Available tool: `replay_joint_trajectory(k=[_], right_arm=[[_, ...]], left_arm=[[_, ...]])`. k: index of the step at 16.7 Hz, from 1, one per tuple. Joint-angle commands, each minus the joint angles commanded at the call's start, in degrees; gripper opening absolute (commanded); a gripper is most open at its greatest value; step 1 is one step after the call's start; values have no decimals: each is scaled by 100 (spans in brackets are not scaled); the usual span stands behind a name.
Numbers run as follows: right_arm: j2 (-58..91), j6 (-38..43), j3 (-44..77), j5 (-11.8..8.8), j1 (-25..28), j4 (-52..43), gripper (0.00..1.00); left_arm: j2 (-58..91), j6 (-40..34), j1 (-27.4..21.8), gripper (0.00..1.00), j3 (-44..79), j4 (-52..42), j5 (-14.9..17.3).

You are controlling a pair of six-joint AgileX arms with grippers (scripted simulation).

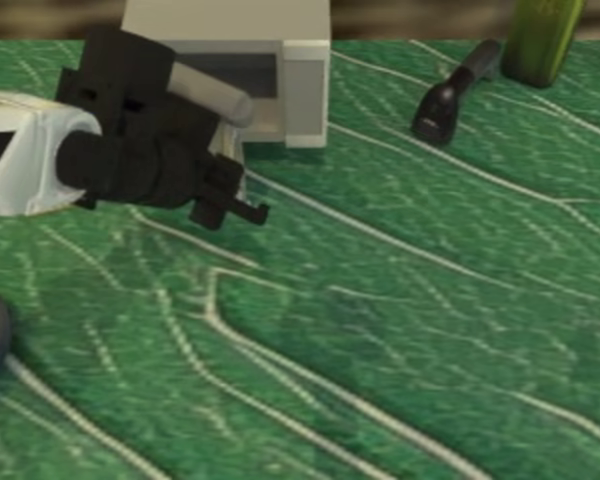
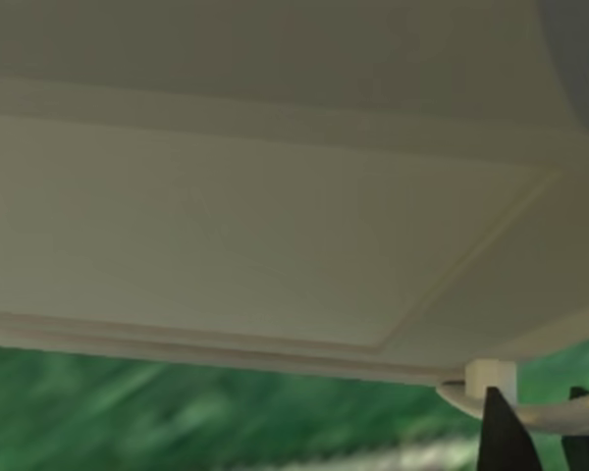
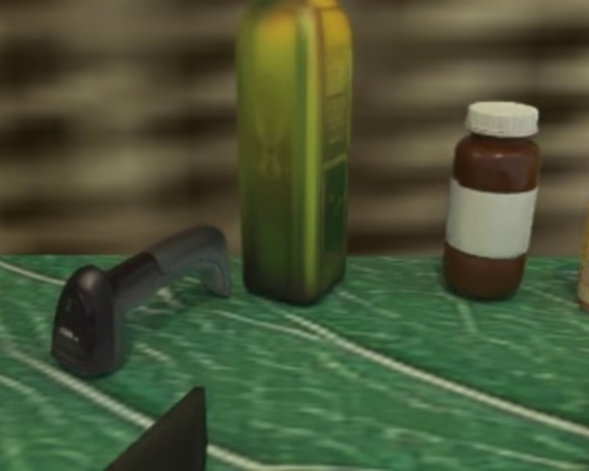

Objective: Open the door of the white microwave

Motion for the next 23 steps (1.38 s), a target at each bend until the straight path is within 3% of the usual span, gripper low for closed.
replay_joint_trajectory(k=[19, 23], right_arm=[[0, 0, 0, 0, 0, 0, 100], [0, 0, 0, 0, 0, 0, 100]], left_arm=[[0, 0, 0, 0, 0, 0, 0], [-28, 104, 25, 0, -40, -31, 127]])
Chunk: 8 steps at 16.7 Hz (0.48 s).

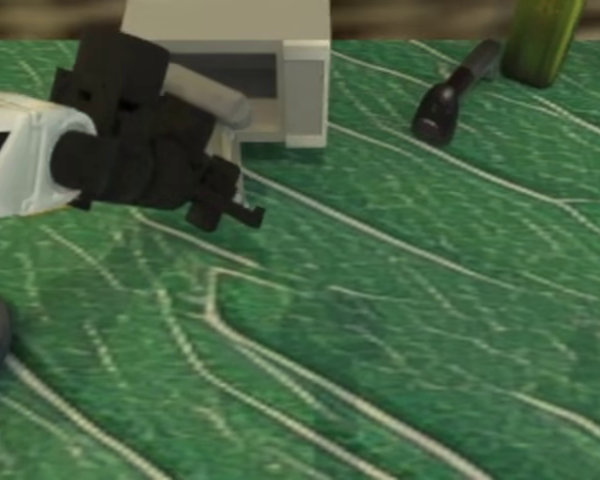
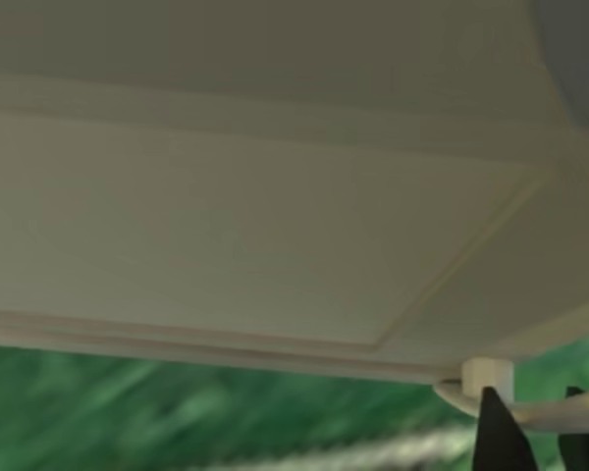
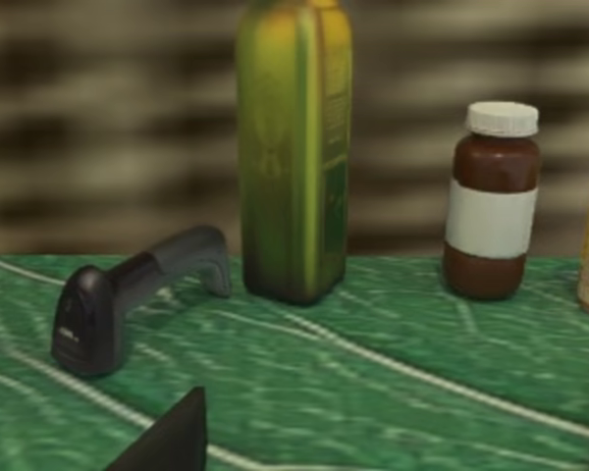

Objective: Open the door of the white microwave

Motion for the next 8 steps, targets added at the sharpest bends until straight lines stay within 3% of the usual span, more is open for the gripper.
replay_joint_trajectory(k=[8], right_arm=[[0, 0, 0, 0, 0, 0, 100]], left_arm=[[-69, 262, 137, 0, -61, -38, 169]])
